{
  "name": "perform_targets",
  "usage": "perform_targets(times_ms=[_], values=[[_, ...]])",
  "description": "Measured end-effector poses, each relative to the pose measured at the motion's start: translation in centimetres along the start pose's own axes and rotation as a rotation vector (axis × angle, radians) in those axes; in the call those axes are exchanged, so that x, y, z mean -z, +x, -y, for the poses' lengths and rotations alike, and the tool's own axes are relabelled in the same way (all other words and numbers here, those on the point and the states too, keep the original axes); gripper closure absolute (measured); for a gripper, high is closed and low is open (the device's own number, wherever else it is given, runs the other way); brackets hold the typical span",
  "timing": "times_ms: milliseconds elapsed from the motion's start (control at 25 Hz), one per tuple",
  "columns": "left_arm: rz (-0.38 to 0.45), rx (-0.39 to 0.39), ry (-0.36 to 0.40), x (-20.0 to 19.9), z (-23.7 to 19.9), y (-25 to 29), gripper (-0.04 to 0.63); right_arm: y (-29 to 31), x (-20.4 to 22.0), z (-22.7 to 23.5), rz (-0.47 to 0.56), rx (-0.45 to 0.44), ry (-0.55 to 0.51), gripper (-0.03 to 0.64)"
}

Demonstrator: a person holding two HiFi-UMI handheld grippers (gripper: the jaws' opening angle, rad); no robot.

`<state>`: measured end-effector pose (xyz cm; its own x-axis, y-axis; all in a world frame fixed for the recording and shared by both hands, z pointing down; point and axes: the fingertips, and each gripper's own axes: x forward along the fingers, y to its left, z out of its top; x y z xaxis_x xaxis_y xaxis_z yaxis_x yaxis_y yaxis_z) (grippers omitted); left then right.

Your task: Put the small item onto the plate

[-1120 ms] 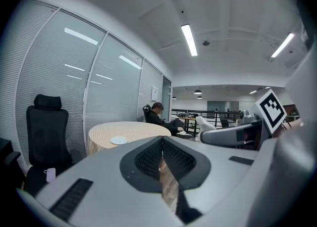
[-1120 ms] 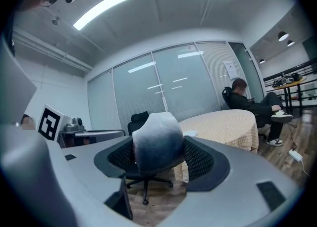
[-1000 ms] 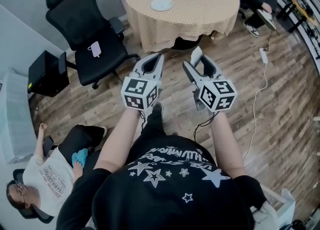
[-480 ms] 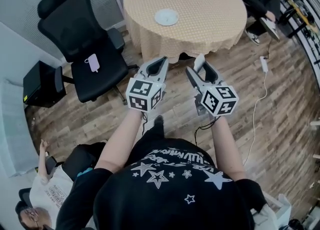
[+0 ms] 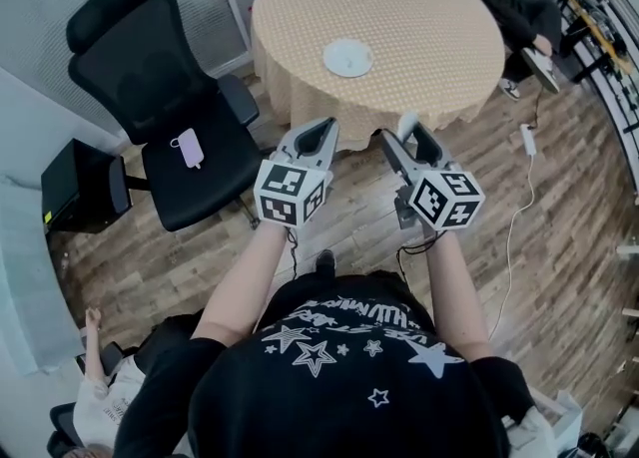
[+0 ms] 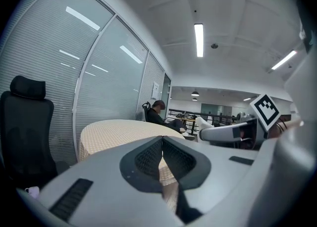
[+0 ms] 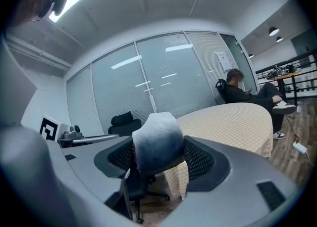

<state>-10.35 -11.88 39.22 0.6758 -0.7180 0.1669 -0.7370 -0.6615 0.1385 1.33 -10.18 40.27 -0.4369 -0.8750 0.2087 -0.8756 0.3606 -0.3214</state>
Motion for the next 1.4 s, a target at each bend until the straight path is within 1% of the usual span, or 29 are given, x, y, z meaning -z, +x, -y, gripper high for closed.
perform_targets(times_ms=[200, 480, 800, 1080, 1200, 1320, 1400], values=[[-0.010, 0.004, -0.012, 0.2, -1.8, 1.4, 0.588, 1.6, 0.3, 0.5, -0.017, 0.008, 0.004, 0.315], [-0.033, -0.033, -0.020, 0.8, -3.5, 4.7, 0.586, 4.5, -0.3, 3.9, -0.028, -0.013, 0.019, 0.316], [-0.052, -0.129, -0.030, 0.1, -6.2, 10.5, 0.588, 10.8, -2.5, 8.6, -0.071, -0.111, 0.007, 0.316], [-0.102, -0.224, -0.039, 1.0, -7.5, 15.5, 0.587, 15.2, -3.1, 13.1, -0.130, -0.208, 0.006, 0.316], [-0.107, -0.277, -0.045, 1.2, -8.6, 16.9, 0.587, 17.3, -2.9, 14.2, -0.165, -0.258, 0.005, 0.316], [-0.110, -0.337, -0.060, 1.4, -9.9, 17.5, 0.586, 19.4, -2.7, 14.6, -0.202, -0.312, -0.021, 0.316], [-0.120, -0.366, -0.072, 1.7, -10.6, 17.7, 0.588, 20.7, -2.4, 14.9, -0.224, -0.329, -0.029, 0.316]])
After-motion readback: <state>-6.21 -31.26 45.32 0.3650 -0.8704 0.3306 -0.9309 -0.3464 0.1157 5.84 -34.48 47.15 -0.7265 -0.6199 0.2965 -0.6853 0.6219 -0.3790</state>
